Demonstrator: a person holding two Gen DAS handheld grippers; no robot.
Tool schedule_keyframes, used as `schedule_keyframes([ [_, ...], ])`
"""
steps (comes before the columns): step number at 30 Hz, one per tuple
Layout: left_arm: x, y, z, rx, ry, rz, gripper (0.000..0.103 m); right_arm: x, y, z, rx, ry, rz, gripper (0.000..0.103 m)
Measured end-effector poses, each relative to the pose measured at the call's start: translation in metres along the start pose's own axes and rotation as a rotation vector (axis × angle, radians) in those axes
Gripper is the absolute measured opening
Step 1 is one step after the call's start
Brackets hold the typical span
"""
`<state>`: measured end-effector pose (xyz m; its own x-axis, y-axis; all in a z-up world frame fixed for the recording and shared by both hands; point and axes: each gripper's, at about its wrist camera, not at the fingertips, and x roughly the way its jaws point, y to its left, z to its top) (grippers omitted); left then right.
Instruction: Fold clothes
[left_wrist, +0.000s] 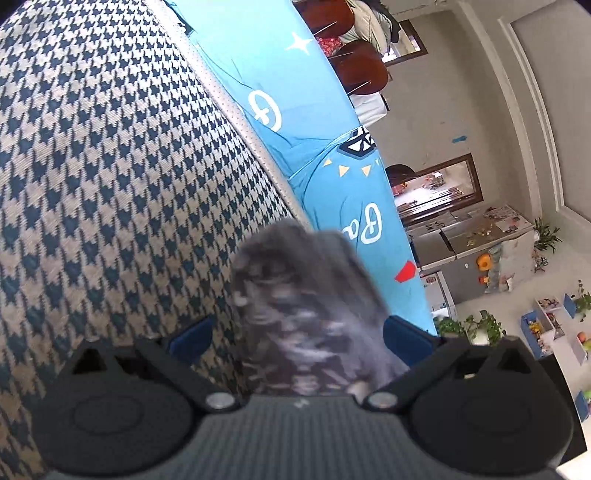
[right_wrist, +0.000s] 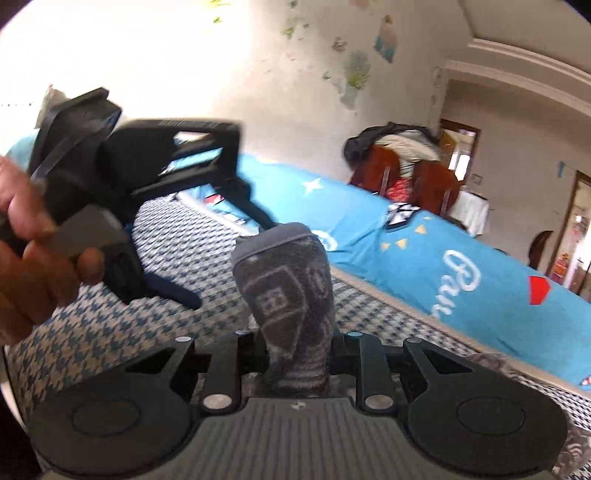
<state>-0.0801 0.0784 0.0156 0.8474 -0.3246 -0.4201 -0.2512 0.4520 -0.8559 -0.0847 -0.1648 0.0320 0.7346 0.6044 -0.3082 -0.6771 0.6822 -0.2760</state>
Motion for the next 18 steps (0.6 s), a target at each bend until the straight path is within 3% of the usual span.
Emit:
schedule_keyframes([
  [8, 0.054, -0.026, -0.017, 0.061, 0.08, -0.033, 0.103, -0.032, -0.053, 0.005, 0.059, -0.079, -0.165, 0.022],
  [18, 0.132, -0.066, -0.043, 0.162, 0.193, -0.068, 0.103, -0.053, -0.128, -0.006, 0.14, -0.08, -0.358, 0.022],
])
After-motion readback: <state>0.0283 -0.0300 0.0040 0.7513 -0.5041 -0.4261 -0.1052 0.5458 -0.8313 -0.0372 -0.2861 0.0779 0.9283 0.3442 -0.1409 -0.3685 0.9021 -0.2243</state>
